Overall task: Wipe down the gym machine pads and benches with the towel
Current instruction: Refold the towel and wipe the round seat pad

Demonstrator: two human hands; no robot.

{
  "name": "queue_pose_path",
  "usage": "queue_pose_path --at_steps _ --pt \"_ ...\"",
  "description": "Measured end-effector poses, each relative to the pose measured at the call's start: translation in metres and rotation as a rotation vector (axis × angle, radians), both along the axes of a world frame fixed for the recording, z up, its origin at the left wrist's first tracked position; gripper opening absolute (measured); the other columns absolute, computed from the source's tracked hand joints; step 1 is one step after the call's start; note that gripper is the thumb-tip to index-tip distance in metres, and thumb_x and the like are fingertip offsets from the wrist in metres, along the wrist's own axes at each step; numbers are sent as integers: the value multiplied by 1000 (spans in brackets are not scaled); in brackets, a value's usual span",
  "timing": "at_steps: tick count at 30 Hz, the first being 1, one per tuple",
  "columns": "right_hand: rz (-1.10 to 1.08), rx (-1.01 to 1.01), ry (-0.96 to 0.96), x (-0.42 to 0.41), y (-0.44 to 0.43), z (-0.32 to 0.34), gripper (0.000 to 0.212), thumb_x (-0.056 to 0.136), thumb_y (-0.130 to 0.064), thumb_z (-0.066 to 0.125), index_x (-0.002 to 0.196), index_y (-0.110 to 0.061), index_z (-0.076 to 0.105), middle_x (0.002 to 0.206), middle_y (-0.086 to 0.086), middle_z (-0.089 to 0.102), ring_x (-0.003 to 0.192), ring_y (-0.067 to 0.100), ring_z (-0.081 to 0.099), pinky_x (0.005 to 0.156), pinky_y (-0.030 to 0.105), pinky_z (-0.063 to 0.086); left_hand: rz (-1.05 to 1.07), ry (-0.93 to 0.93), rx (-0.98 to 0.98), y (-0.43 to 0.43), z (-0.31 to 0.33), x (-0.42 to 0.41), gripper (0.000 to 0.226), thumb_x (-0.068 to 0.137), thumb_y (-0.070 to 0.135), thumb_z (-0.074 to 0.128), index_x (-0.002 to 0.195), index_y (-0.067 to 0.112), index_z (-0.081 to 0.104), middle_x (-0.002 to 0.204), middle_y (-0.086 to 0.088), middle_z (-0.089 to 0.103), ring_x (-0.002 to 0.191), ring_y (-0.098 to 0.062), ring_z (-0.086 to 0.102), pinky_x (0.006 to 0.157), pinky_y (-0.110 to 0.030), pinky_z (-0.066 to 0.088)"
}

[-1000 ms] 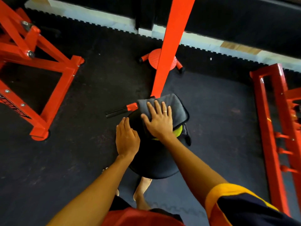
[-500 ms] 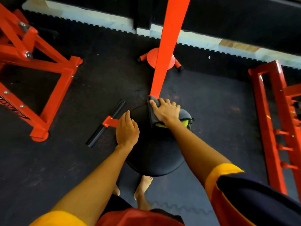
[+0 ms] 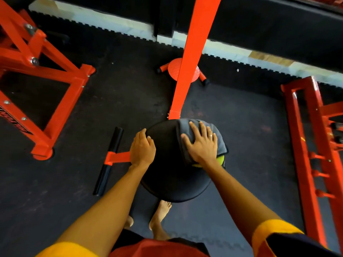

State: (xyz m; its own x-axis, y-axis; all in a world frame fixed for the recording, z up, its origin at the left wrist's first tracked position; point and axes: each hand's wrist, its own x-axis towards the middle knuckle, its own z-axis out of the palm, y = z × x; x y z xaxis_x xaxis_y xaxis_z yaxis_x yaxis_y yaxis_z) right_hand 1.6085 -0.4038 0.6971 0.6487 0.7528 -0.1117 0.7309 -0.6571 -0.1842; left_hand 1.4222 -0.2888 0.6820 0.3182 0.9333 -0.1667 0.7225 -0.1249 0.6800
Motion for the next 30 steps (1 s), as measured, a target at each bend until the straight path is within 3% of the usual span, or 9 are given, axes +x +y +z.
queue_pose_path --at_steps 2,5,9,12,15,22,26,30 --pt "-68 -45 70 11 31 5 68 95 -77 26 149 -40 43 153 5 48 139 37 44 112 55 32 5 -7 -7 -2 2 -4 46 107 18 42 150 4 43 149 -16 49 136 -33 47 109 -43 39" --pt "-6 -91 58 2 77 7 62 100 -71 24 138 -34 54 141 8 57 131 39 49 108 56 32 12 4 -45 0 6 -4 46 108 22 39 151 7 41 151 -13 47 138 -31 45 109 -42 38" --pt "324 -113 -33 -51 117 1 63 98 -65 15 129 -35 62 135 4 60 129 35 48 110 55 24 -12 14 -43 10 2 2 43 107 24 41 145 6 48 143 -18 53 132 -38 50 102 -46 41" --pt "475 -57 -23 -50 121 2 59 100 -65 24 127 -34 67 130 3 64 125 33 54 110 53 30 50 19 -98 9 1 3 41 106 26 43 141 7 50 138 -19 57 127 -40 55 96 -46 44" --pt "372 -34 -27 -19 115 0 56 99 -69 33 130 -34 65 130 2 66 121 34 59 103 48 38 51 40 -37 4 -1 1 42 105 23 45 145 10 48 142 -16 56 130 -36 53 100 -45 43" --pt "-214 -33 168 36 52 2 66 96 -74 23 121 -24 59 132 11 64 119 44 58 101 55 40 18 42 -19 7 0 6 43 107 22 42 148 11 46 143 -15 56 130 -34 54 100 -46 45" --pt "-157 -73 166 24 80 11 76 95 -77 19 130 -24 62 138 10 61 125 43 55 105 57 35 -31 66 -3 11 2 11 43 107 22 41 148 10 46 143 -14 56 129 -33 55 99 -45 45" --pt "179 -116 41 -33 129 6 62 99 -64 24 125 -27 68 136 6 63 129 37 52 107 53 30 -51 71 10 14 -2 10 44 105 24 42 147 10 47 141 -14 57 127 -36 55 95 -47 45"
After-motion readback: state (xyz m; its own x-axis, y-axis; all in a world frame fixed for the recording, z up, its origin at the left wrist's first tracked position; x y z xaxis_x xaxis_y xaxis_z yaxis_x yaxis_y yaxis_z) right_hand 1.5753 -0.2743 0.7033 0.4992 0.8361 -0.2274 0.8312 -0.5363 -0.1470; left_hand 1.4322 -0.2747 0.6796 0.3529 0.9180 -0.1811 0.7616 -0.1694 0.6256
